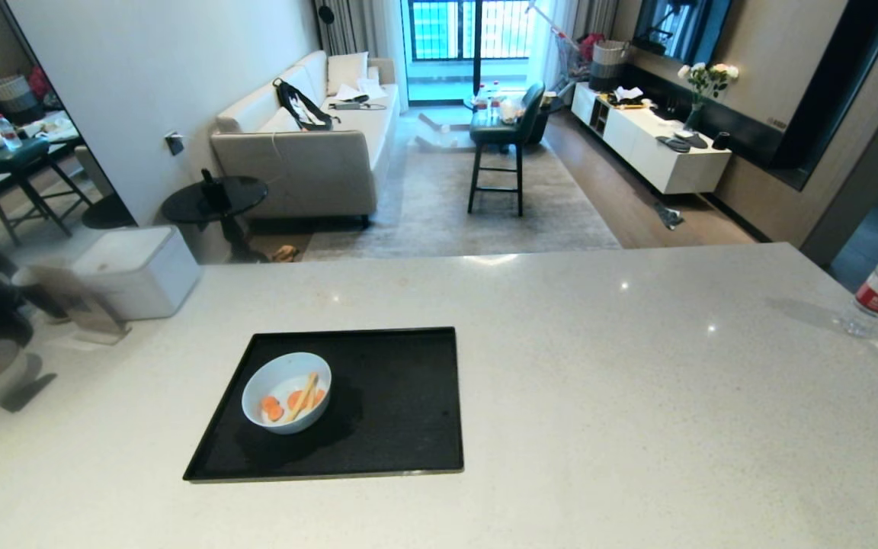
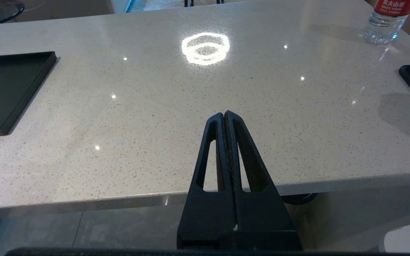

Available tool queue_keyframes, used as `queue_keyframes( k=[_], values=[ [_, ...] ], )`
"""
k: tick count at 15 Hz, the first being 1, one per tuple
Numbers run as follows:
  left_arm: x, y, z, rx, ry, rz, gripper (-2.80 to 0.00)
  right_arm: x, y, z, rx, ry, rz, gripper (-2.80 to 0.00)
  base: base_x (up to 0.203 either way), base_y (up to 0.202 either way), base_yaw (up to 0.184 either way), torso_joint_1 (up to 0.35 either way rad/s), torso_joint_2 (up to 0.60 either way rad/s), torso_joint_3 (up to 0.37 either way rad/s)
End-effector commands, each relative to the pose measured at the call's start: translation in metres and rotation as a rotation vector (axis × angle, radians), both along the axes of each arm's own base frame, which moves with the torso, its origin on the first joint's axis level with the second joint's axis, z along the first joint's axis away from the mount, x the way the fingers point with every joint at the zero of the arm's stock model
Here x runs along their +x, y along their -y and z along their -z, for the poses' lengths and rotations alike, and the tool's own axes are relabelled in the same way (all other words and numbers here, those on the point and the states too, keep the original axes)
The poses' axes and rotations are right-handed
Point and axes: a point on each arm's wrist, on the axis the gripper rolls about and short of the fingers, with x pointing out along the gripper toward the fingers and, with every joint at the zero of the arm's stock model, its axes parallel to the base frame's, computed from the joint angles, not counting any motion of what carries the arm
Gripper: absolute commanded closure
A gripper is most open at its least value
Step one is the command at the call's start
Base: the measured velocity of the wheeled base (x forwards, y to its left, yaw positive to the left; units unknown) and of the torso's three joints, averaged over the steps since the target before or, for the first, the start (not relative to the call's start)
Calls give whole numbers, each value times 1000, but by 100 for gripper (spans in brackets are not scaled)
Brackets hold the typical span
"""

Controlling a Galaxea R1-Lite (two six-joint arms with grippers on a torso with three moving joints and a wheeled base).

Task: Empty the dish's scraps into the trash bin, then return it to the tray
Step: Pick up the bowl with leftover food

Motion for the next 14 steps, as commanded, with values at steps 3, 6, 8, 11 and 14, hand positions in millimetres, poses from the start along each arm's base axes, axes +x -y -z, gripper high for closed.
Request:
queue_keyframes(
  k=[3,6,8,11,14],
  values=[
    [2,0,-4,-26,-37,-11,0,0,0,0,0,1,0,0,0,0,0,0,0,0],
    [9,0,-39,-25,-101,-3,0,0,0,0,0,1,0,0,0,0,0,0,0,0],
    [24,0,-66,-24,-165,-2,0,0,0,0,0,0,0,0,0,0,0,0,0,0],
    [70,1,-104,-19,-315,17,0,0,0,0,0,1,0,0,0,0,0,0,0,0],
    [137,10,-129,1,-461,79,0,0,0,0,0,0,0,0,0,0,0,0,0,0]
  ],
)
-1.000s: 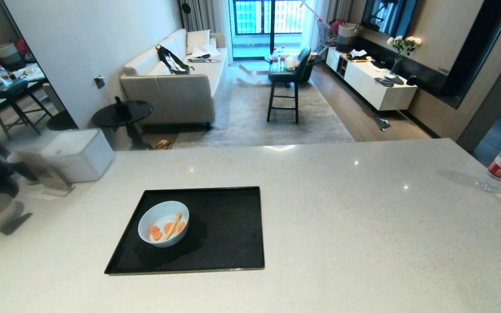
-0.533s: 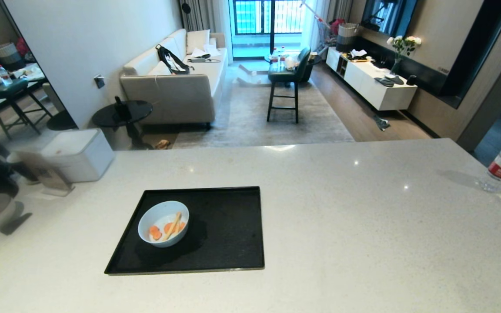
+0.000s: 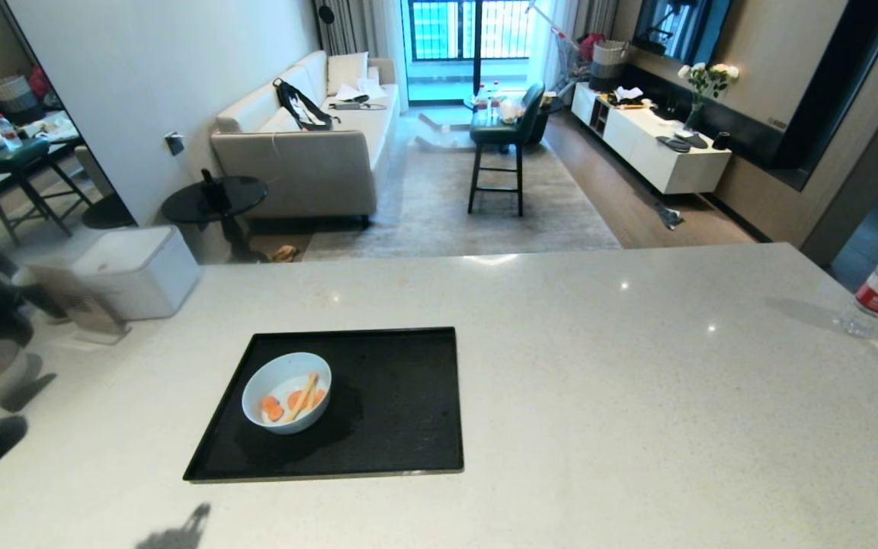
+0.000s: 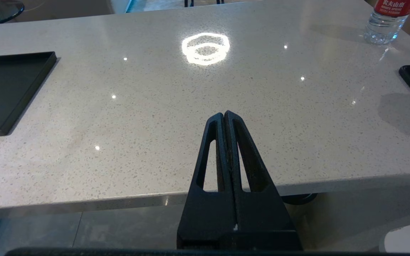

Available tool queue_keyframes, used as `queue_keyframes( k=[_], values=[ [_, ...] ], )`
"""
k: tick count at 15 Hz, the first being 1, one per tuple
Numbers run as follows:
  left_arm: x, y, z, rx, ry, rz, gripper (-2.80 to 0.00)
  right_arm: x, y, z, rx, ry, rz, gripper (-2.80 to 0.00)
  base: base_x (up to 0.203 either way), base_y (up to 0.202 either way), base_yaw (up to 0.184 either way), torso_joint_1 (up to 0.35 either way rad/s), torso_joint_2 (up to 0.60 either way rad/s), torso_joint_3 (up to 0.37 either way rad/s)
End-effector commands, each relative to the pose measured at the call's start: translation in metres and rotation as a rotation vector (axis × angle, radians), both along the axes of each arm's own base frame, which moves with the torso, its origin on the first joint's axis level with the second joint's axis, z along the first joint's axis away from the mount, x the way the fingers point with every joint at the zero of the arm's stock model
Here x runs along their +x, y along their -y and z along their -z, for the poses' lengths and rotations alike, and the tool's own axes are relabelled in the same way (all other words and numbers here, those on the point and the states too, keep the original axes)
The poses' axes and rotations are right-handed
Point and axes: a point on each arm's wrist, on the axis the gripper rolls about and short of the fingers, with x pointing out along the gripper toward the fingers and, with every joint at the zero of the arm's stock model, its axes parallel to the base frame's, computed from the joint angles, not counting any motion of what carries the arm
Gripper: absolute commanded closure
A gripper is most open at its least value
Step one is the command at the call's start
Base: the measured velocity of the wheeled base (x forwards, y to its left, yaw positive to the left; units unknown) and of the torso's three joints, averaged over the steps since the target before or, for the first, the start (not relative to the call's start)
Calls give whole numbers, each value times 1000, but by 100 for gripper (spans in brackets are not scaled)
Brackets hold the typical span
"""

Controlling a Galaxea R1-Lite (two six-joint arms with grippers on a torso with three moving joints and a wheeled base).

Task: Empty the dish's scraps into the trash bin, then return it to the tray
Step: Pick up the bowl with leftover food

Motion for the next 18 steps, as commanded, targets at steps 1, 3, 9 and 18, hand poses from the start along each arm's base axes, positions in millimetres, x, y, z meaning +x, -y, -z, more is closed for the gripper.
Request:
queue_keyframes(
  k=[1,3,9,18],
  values=[
    [75,12,-3,20,-212,49,0,0,0,0,0,2,0,0,0,0,0,0,0,0],
    [123,25,-9,33,-271,84,0,0,0,0,0,1,0,0,0,0,0,0,0,0],
    [219,37,-2,255,-506,3,0,0,0,0,0,1,0,0,0,0,0,0,0,0],
    [248,-14,19,169,-770,-283,-280,0,0,0,0,1,0,0,0,0,0,0,0,0]
  ],
)
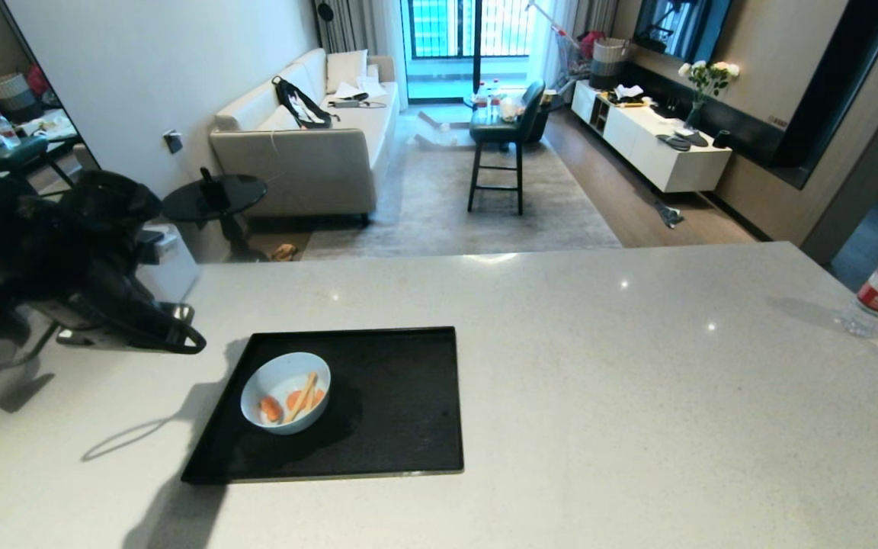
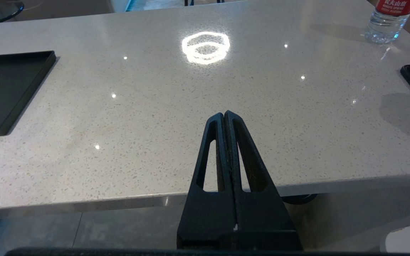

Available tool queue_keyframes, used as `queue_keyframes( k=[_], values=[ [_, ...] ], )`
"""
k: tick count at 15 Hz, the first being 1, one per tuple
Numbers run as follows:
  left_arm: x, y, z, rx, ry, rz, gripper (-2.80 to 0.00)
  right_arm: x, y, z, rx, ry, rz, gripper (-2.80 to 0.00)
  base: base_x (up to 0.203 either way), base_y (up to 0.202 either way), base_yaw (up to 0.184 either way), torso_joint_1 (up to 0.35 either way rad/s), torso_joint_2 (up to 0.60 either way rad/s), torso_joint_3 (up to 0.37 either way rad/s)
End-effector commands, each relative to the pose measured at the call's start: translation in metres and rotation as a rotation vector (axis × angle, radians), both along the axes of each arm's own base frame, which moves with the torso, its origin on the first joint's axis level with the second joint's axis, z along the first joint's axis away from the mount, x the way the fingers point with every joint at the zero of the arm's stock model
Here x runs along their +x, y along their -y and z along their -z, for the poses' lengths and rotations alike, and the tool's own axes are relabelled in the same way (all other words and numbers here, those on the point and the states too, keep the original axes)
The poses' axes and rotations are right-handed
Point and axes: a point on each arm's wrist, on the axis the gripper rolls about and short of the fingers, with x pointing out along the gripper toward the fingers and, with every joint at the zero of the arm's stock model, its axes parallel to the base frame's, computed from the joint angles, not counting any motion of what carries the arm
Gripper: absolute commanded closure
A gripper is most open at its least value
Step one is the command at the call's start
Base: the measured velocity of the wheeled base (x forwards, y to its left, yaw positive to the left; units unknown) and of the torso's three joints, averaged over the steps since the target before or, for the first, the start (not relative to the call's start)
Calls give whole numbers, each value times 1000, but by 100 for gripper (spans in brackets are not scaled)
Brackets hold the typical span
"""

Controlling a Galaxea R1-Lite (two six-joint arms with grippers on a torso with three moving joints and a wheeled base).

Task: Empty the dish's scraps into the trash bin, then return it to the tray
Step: Pick up the bowl with leftover food

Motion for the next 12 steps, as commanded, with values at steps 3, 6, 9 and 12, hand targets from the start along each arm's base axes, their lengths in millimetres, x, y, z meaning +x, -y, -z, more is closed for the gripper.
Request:
queue_keyframes(
  k=[3,6,9,12],
  values=[
    [3,-3,11,-47,-64,-9,-280,0,0,-1,0,3,0,0,0,0,0,0,0,0],
    [11,1,20,-108,-88,33,-280,0,0,0,0,2,0,0,0,0,0,0,0,0],
    [17,8,30,-125,-120,58,-280,0,0,0,0,2,0,0,0,0,0,0,0,0],
    [29,15,38,-136,-131,59,-280,0,0,0,0,2,0,0,0,0,0,0,0,0]
  ],
)
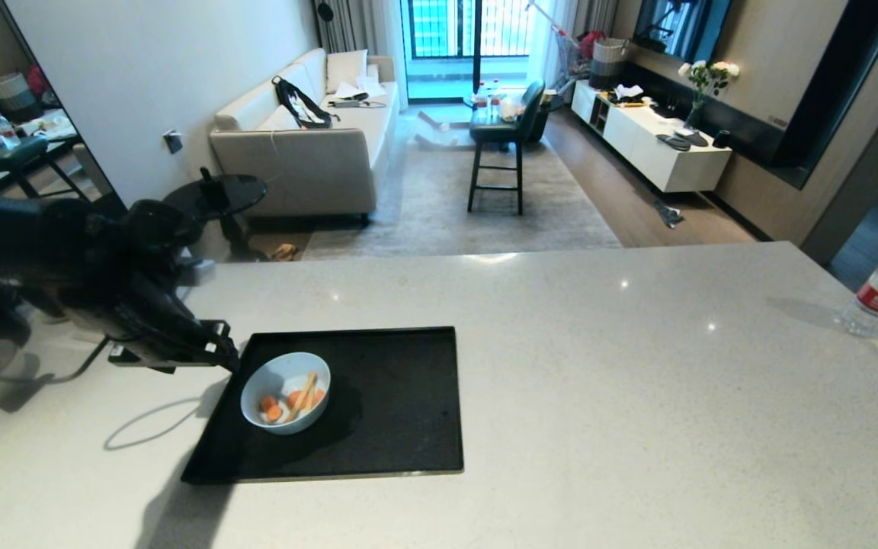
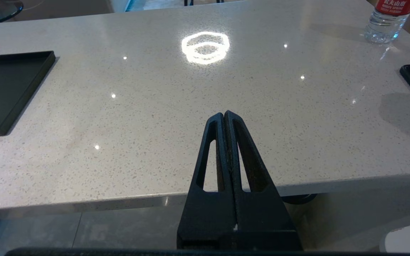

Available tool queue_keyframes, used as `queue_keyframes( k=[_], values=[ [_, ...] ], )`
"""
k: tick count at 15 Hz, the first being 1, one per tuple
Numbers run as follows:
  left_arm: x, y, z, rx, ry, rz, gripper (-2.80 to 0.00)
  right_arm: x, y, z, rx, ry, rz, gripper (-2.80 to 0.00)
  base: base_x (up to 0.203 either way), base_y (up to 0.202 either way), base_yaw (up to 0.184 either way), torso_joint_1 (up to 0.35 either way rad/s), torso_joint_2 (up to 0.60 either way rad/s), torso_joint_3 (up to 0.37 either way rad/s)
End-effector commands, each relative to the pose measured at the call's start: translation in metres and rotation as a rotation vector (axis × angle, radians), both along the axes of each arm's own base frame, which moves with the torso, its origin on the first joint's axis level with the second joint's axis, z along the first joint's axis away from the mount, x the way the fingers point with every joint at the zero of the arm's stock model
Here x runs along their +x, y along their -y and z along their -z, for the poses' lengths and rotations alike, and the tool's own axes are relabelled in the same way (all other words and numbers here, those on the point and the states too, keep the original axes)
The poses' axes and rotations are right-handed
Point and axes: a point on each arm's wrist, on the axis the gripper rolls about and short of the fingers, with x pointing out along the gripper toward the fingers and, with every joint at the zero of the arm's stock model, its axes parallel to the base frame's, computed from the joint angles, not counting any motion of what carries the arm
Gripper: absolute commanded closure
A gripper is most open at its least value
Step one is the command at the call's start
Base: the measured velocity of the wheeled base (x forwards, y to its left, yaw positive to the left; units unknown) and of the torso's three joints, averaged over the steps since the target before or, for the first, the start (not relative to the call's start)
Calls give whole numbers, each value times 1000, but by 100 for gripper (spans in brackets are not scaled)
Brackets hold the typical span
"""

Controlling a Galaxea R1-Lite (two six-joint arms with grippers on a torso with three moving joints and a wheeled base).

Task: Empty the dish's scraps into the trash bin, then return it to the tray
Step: Pick up the bowl with leftover food

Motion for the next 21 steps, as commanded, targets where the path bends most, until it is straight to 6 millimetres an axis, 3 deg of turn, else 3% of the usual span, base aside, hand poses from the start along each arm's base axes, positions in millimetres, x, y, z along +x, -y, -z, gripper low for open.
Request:
queue_keyframes(
  k=[1,5,11,15,21],
  values=[
    [11,6,9,-5,-17,6,-280,0,0,0,0,2,0,0,0,0,0,0,0,0],
    [26,18,13,-25,-7,14,-280,0,0,0,0,0,0,0,0,0,0,0,0,0],
    [34,23,38,-83,-61,52,-280,0,0,0,0,3,0,0,0,0,0,0,0,0],
    [53,22,56,-59,-4,98,-280,0,0,0,0,1,0,0,0,0,0,0,0,0],
    [55,6,67,-28,-38,114,-280,0,0,0,0,1,0,0,0,0,0,0,0,0]
  ],
)
